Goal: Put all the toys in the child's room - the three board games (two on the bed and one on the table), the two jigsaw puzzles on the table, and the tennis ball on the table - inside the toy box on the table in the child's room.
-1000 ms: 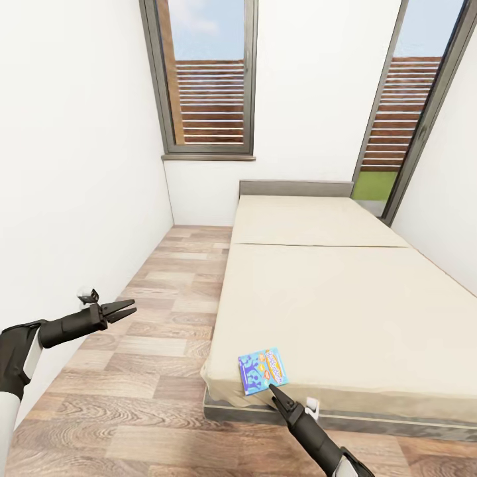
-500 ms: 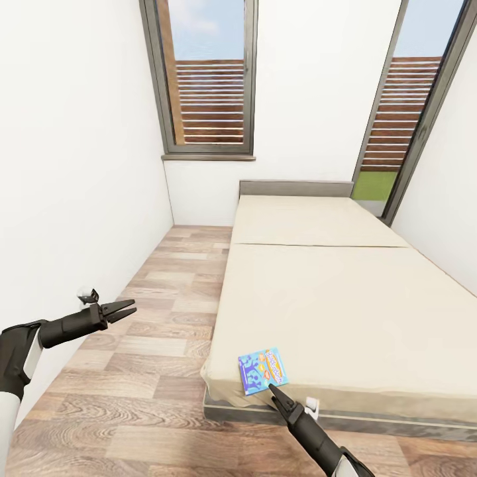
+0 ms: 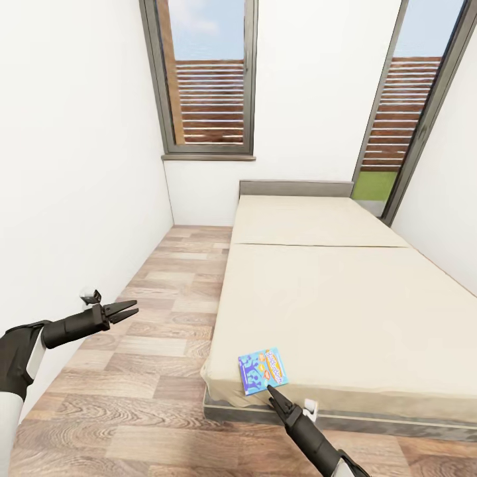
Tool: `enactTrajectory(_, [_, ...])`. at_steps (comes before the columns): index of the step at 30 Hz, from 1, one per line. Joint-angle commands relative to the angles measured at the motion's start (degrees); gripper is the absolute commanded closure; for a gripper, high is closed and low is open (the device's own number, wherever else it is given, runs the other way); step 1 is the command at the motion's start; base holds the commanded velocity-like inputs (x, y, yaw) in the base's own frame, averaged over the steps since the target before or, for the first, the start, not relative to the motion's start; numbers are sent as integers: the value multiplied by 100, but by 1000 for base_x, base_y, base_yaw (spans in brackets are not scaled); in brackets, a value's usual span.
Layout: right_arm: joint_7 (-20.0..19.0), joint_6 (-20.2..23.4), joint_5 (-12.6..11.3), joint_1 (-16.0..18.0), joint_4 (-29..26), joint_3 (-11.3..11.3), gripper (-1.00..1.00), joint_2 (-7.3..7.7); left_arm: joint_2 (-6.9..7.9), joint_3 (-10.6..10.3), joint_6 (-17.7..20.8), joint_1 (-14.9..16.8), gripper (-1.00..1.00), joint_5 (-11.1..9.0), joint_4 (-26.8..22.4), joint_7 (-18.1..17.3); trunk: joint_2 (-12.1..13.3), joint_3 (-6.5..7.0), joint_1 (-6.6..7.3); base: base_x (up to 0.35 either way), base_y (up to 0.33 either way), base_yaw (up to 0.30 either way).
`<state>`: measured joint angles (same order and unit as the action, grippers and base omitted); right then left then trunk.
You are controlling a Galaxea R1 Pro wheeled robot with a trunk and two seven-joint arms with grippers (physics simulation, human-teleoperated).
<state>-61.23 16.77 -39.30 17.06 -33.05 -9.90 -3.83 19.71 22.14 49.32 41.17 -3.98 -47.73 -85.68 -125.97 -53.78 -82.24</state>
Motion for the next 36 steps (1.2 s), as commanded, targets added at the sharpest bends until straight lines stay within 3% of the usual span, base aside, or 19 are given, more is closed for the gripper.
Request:
enactTrajectory(1, [-38,57,-10,2,-7,-25,-100,-6,1,1,60,3,-100,-1,1,-20,-2,-5,1,0,0,0])
enactTrajectory(12, [-79,55,-17,-34,-131,-38,-100,13,-110,9,61,-10,-100,12,1,-22,-2,-5,1,0,0,0])
enactTrajectory(36, [-31,63,-27,-25,-149,-39,-100,6,-116,9,66,-12,-100,14,1,-19,-2,-5,1,0,8,0])
